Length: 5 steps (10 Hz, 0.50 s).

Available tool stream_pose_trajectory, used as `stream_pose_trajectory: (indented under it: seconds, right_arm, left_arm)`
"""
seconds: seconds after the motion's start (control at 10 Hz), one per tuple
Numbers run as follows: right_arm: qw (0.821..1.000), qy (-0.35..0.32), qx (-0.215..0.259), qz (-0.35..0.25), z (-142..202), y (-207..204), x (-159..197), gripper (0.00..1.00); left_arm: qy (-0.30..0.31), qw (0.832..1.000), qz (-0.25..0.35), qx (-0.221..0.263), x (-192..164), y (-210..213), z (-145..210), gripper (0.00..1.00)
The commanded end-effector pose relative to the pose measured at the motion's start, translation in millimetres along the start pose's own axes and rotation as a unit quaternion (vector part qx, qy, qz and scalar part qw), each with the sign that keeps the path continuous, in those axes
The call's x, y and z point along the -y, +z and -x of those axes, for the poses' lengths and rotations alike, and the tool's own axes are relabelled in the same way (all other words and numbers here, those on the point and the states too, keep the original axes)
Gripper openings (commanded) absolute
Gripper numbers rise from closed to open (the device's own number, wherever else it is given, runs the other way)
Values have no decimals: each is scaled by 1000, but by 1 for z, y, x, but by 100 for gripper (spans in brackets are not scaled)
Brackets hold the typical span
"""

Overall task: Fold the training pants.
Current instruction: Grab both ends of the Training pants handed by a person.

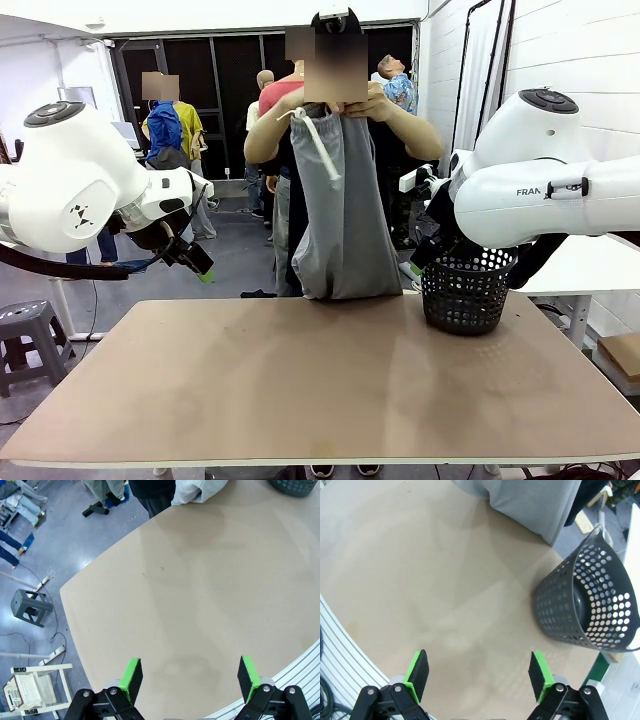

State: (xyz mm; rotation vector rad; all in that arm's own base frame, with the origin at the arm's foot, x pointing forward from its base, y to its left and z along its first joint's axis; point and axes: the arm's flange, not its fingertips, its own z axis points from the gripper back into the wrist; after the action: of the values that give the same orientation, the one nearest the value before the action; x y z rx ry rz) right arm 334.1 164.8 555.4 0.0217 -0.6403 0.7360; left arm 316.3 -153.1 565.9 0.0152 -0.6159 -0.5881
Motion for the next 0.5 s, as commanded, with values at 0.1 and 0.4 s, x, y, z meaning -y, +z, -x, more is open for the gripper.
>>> stream_pose_trajectory:
  seconds: [0.1, 0.4]
  right_arm:
    - [1000, -1, 1, -4, 0, -1, 0, 100]
    - [1000, -1, 1, -4, 0, -1, 0, 100]
  left_arm:
    - [1, 1000, 0, 4, -1, -1, -1, 100]
    - [1, 1000, 0, 4, -1, -1, -1, 100]
